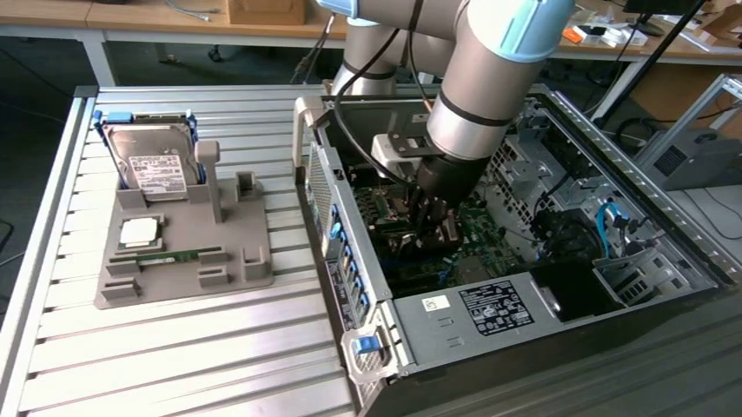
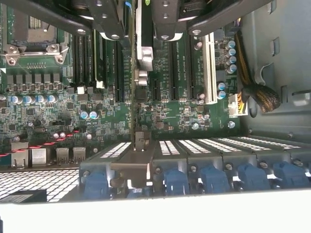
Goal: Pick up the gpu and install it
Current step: 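Insert the gpu into the slot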
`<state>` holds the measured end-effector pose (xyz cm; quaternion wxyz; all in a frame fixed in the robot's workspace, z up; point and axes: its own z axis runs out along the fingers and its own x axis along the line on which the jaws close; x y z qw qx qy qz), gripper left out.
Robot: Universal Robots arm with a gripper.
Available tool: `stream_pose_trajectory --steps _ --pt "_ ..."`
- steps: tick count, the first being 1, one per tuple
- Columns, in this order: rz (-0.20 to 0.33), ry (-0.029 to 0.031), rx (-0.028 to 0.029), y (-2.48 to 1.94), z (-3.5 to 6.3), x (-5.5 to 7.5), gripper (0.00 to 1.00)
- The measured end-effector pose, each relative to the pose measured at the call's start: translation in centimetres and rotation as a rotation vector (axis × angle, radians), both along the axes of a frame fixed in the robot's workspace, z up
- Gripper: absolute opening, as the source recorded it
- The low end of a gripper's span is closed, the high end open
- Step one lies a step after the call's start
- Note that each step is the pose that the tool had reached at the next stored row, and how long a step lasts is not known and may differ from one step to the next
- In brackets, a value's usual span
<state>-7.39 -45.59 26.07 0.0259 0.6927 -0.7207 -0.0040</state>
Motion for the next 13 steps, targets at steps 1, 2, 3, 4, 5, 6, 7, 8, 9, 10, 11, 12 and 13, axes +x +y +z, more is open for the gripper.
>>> stream_pose_trajectory --steps 1,2,3,4,5,6,7,8,9,10,11,12,13 --pt "0.000 0.0001 -0.0004 0.01 0.01 0.00 0.27" --pt "0.000 0.0001 -0.0005 0.01 0.01 -0.01 0.27" --pt "0.000 0.0001 -0.0006 0.01 0.01 -0.01 0.27" --pt "0.000 0.0001 -0.0005 0.01 0.01 0.00 0.27" --pt "0.000 0.0001 -0.0004 0.02 0.01 0.00 0.27" --pt "0.000 0.0001 -0.0005 0.03 0.01 0.00 0.27" --pt "0.000 0.0001 -0.0005 0.06 0.01 0.03 0.27" --pt "0.000 0.0002 -0.0006 0.09 0.02 0.06 0.27" --pt "0.000 0.0000 -0.0006 0.12 0.01 0.08 0.27" --pt "0.000 0.0001 -0.0005 0.15 0.01 0.10 0.27" --pt "0.000 0.0001 -0.0005 0.18 0.01 0.11 0.27" --pt "0.000 0.0001 -0.0004 0.21 0.01 0.12 0.27" --pt "0.000 0.0001 -0.0005 0.25 0.01 0.13 0.27"
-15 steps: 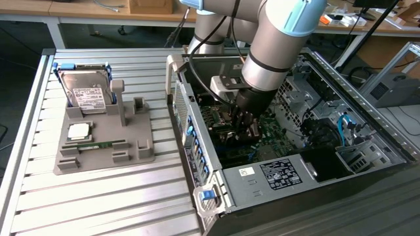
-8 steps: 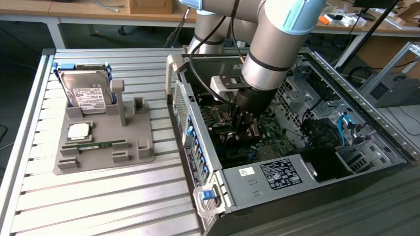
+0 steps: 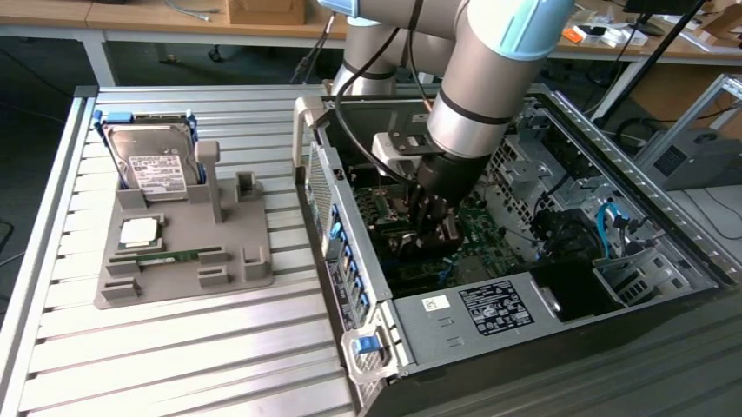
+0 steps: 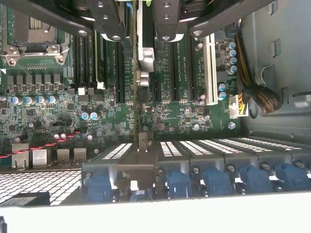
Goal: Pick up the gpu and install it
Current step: 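Insert the gpu into the slot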
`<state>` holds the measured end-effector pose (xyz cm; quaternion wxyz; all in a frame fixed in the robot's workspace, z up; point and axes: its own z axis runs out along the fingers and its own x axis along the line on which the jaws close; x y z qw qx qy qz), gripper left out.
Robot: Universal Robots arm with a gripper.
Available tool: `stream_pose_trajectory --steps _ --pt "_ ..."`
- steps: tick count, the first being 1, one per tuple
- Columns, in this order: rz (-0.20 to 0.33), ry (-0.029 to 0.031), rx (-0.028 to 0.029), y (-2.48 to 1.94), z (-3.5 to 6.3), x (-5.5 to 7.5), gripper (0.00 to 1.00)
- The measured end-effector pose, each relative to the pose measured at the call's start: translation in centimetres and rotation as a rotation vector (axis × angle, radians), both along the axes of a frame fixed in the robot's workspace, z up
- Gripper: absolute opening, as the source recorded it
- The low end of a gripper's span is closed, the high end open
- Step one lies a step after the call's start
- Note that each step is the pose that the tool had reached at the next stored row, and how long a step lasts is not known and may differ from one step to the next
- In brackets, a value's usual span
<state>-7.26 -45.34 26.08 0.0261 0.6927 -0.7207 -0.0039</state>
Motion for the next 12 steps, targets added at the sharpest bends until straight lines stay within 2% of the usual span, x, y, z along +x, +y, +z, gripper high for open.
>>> stream_pose_trajectory --steps 6,10,12 --pt "0.000 -0.0001 0.0004 0.09 0.00 0.02 0.27" --pt "0.000 0.0000 0.0068 0.11 0.00 0.05 0.27" --pt "0.000 -0.0001 0.0079 0.11 -0.01 0.06 0.27"
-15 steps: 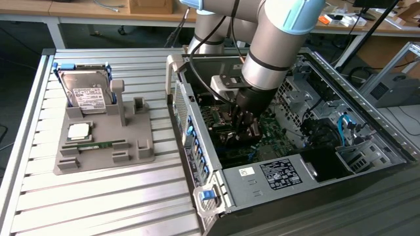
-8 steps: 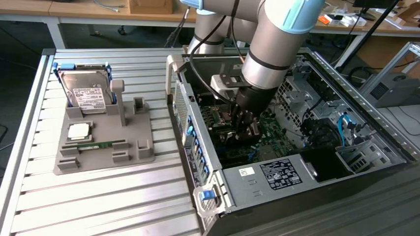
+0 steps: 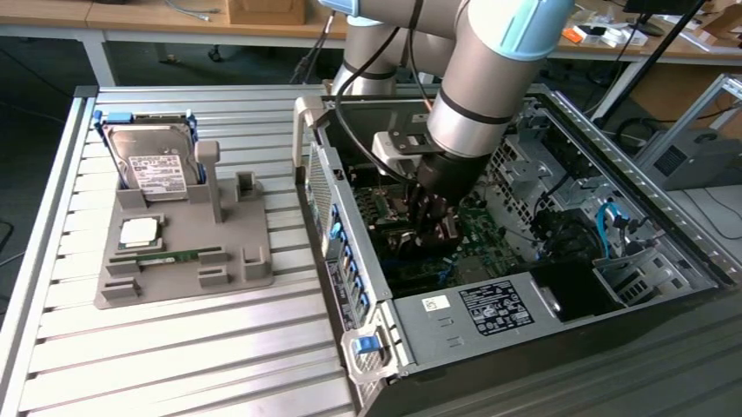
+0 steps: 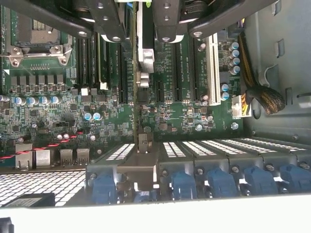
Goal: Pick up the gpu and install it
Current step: 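Insert the gpu into the slot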
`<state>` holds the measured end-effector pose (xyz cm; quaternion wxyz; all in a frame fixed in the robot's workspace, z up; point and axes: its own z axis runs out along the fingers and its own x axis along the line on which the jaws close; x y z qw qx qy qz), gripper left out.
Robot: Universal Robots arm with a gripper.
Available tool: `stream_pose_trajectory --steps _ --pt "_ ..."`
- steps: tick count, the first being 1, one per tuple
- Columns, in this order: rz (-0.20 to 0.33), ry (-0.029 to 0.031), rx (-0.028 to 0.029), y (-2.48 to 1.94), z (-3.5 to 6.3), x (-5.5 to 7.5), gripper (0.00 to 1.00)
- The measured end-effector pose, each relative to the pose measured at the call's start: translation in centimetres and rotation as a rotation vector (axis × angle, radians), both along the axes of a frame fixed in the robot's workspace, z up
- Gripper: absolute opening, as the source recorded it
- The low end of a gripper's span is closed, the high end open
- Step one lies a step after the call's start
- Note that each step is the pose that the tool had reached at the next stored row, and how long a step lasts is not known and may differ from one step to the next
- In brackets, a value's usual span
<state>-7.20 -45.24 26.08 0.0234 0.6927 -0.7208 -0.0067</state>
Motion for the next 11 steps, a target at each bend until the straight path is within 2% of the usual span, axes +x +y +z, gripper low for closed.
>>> stream_pose_trajectory --steps 8,9,11 --pt "0.000 0.0001 -0.0001 -0.01 0.00 0.03 0.27" --pt "0.000 0.0000 -0.0009 0.01 0.00 0.05 0.27" --pt "0.000 0.0002 -0.0067 0.11 0.01 0.15 0.27"
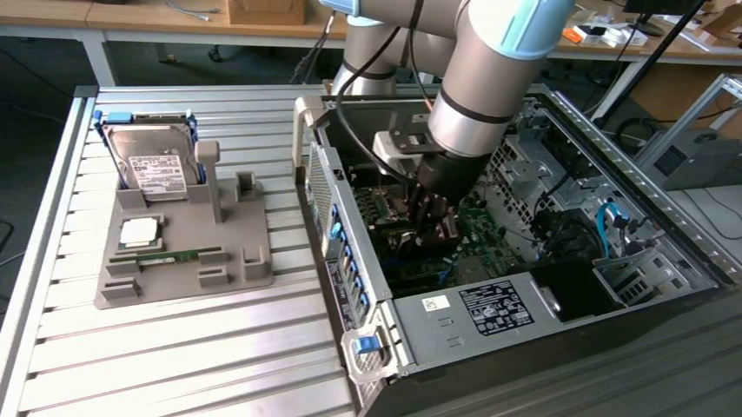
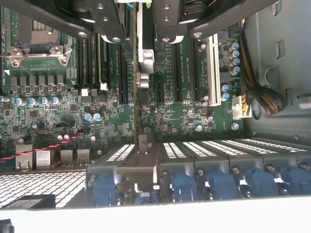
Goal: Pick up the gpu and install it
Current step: 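Insert the gpu into the slot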
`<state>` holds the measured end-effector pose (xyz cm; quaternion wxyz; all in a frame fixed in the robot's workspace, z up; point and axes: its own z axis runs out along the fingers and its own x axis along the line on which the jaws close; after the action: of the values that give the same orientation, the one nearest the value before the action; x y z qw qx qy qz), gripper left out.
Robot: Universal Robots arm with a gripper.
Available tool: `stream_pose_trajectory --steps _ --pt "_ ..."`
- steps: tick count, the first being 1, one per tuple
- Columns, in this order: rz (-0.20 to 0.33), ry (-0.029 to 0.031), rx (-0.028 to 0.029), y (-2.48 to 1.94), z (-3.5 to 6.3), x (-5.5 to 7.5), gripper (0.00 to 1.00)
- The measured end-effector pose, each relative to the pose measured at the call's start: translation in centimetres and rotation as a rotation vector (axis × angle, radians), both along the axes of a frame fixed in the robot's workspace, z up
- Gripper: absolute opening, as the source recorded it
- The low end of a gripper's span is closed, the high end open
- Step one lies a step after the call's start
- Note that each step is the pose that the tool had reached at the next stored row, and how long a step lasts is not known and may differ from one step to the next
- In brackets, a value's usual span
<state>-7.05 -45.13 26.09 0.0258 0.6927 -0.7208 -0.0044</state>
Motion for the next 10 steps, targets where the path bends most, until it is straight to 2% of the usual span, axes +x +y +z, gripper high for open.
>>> stream_pose_trajectory --steps 3,10 --pt "0.000 0.0002 -0.0066 0.18 0.00 0.13 0.27" --pt "0.001 0.0005 -0.0067 0.28 0.00 0.18 0.27"
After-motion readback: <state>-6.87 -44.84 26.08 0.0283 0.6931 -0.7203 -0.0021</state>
